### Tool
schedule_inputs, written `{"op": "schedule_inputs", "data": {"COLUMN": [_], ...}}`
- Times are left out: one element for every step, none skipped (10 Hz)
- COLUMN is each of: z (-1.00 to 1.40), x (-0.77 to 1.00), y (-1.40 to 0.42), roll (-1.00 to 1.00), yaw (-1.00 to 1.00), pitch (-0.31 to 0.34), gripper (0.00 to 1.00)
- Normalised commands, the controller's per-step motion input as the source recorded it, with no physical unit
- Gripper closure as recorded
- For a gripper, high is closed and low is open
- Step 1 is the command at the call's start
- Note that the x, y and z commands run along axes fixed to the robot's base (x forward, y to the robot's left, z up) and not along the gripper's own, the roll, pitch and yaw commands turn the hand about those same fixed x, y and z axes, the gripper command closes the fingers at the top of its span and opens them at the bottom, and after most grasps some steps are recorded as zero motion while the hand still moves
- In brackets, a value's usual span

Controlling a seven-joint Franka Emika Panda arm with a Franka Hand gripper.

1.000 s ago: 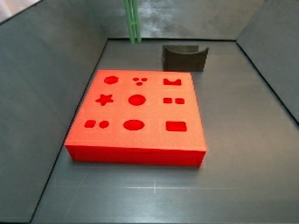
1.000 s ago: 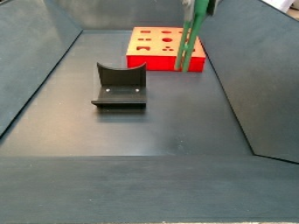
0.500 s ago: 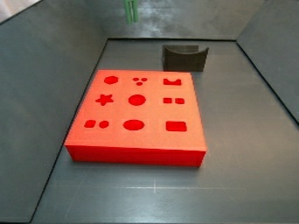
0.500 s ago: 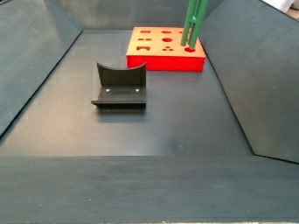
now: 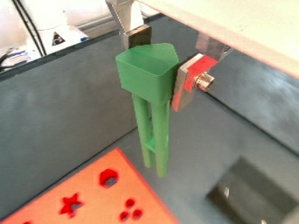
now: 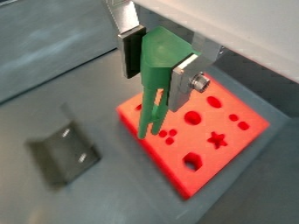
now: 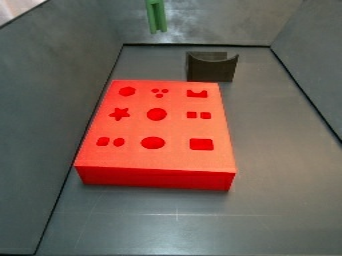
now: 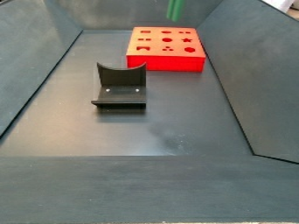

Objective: Pick up the 3 prong object. Move up. Move to above the board. Insert the 3 prong object.
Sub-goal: Move to above the board, then insert the 3 prong object.

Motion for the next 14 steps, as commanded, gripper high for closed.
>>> {"op": "schedule_inputs", "data": {"z": [0.24,0.24,0.25,0.25,0.24,0.15,0.09,0.05,-0.05,-0.05,-0.08,-0.08,-0.08,-0.08], "x": [0.28,0.29,0.31,0.33,0.33,0.23,0.16,0.10,0.00,0.00,0.00,0.00,0.00,0.00], "y": [-1.00,-1.00,-1.00,-1.00,-0.96,-0.59,-0.33,-0.19,0.00,0.00,0.00,0.00,0.00,0.00], "roll": [-0.02,-0.02,-0.02,-0.01,-0.01,0.00,0.01,0.01,-0.01,-0.01,-0.03,-0.04,-0.04,-0.03], "yaw": [-0.38,-0.22,-0.10,-0.05,-0.03,-0.01,0.00,0.00,0.00,0.00,0.00,0.00,0.00,0.00], "pitch": [0.137,0.160,0.167,0.157,0.145,0.135,0.124,0.092,-0.060,-0.060,-0.079,-0.093,-0.084,-0.076], "gripper": [1.00,1.00,1.00,1.00,1.00,1.00,1.00,1.00,1.00,1.00,1.00,1.00,1.00,1.00]}}
